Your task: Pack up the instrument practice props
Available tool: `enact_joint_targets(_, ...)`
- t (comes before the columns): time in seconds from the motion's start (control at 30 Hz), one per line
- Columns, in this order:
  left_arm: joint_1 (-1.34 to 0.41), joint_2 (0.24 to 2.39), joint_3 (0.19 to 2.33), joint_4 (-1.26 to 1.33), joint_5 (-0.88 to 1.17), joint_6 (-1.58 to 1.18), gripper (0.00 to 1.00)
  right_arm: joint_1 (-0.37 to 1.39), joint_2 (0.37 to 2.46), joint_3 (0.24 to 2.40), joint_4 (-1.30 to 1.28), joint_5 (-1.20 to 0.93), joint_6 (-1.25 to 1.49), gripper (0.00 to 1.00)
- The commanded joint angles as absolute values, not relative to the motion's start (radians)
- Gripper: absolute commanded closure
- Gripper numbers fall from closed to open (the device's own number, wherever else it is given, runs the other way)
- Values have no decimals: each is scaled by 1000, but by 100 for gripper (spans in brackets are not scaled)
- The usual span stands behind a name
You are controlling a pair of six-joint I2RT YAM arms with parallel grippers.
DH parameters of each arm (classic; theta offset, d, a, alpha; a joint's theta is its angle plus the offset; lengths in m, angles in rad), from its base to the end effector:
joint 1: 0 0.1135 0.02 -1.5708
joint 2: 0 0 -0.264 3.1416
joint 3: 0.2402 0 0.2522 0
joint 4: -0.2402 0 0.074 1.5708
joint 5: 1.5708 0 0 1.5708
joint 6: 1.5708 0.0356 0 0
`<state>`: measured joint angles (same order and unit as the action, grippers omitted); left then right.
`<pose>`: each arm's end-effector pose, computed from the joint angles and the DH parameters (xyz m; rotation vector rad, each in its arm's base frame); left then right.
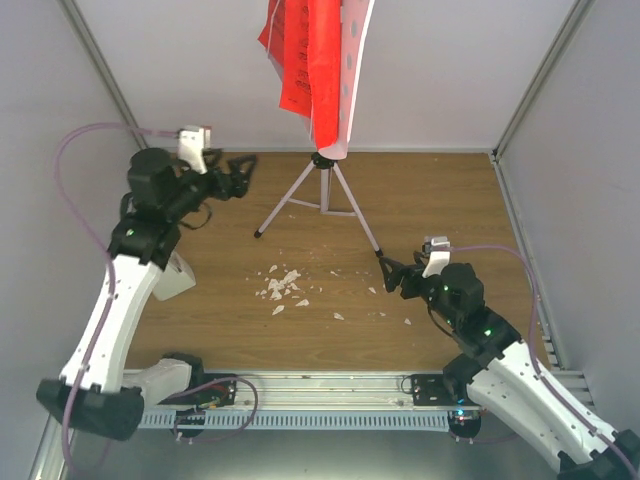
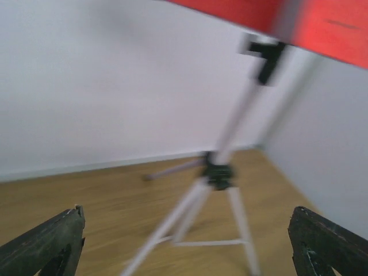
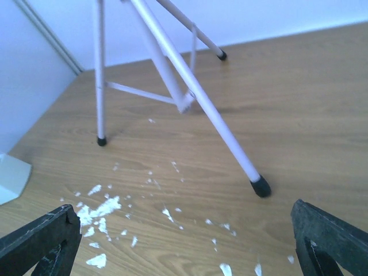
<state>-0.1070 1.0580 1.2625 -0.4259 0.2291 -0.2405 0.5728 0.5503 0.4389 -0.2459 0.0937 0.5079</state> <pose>0.2220 -0.0320 0.4282 0.0453 1.8086 -0.4533 0.1259 0.0772 0.2457 0.0002 1.9785 0.6266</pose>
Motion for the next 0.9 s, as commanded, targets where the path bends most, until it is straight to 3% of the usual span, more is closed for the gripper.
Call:
enact_joint_targets(0.0,-194,1264,1266,-129,737,-287,5,566,548,507,-174,-9,432,0)
enact_joint_targets(0.1,-203,1367,1269,-21,835,-265,10,566,531,530,-144,-72,420,0)
enact_joint_targets(0.33,-202,1578,1364,-64,818,-64,17,566,509,519,-139,-103,425,0)
enact_joint_targets(0.87,-206,1914,1565,-133,891,109,32,566,484,495,-193,-103,446,0)
